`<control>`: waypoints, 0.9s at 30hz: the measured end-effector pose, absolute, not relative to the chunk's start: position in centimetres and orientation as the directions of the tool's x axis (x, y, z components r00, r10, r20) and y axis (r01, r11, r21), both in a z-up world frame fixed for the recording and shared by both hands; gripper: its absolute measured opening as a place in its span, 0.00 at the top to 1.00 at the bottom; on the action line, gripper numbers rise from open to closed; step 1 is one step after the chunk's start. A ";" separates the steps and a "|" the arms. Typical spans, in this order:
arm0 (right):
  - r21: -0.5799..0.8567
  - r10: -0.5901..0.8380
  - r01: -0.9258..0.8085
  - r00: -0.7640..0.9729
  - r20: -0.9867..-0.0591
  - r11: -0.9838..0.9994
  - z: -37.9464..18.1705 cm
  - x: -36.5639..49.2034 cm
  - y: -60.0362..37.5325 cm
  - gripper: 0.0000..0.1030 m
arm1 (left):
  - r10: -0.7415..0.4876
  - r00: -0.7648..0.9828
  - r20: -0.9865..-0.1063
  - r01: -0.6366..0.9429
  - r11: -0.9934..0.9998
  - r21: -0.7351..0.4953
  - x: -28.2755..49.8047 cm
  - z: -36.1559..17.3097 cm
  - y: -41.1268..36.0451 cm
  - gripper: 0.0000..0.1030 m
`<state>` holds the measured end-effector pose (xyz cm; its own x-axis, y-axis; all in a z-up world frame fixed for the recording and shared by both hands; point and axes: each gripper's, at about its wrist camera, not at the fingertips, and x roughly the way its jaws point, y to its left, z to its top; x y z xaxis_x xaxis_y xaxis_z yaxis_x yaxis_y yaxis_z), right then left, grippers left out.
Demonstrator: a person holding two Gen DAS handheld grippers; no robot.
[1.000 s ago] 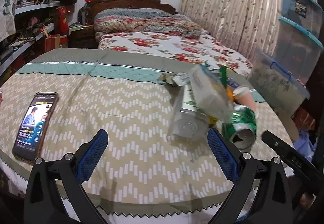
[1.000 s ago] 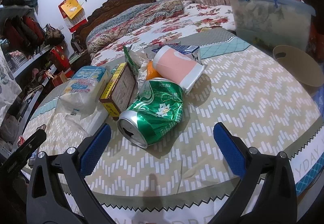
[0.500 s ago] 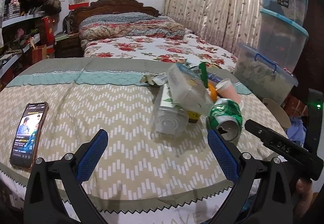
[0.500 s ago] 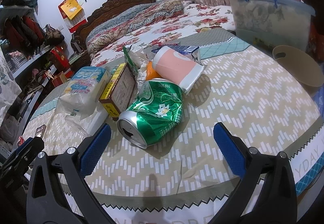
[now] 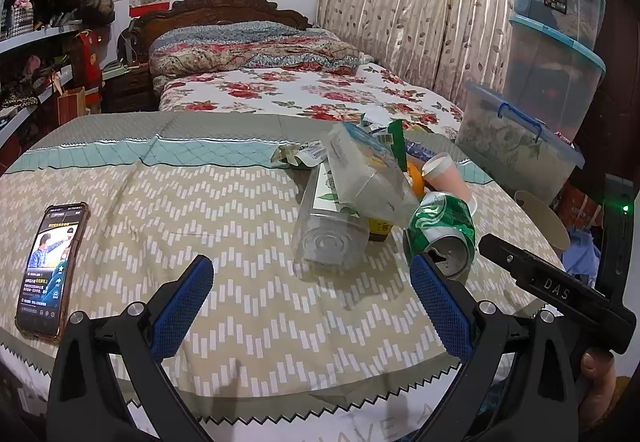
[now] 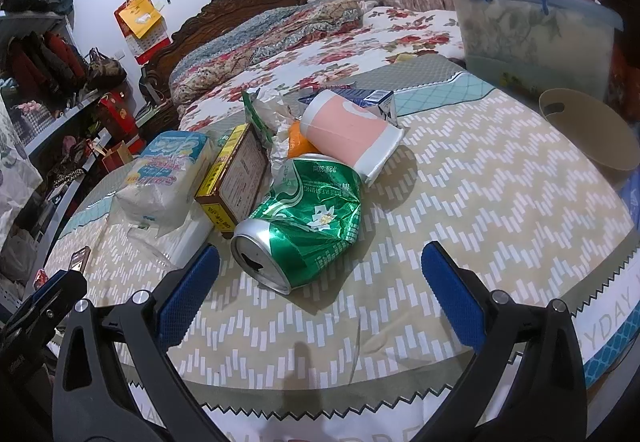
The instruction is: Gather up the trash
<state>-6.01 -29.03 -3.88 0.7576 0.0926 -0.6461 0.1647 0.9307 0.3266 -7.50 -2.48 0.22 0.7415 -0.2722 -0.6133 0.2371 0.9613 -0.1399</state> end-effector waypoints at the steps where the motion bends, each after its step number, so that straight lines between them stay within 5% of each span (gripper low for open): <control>1: 0.327 0.093 0.165 0.757 -0.646 0.930 -3.9 -6.0 -29.0 0.03 | -0.272 0.739 -0.616 0.239 0.961 -0.138 -7.4 0.2 -2.5 0.08; 27: 0.329 0.094 0.163 0.760 -0.643 0.930 -4.0 -6.0 -29.1 0.03 | -0.299 0.708 -0.639 0.307 0.946 -0.103 -7.2 -0.2 -3.4 0.08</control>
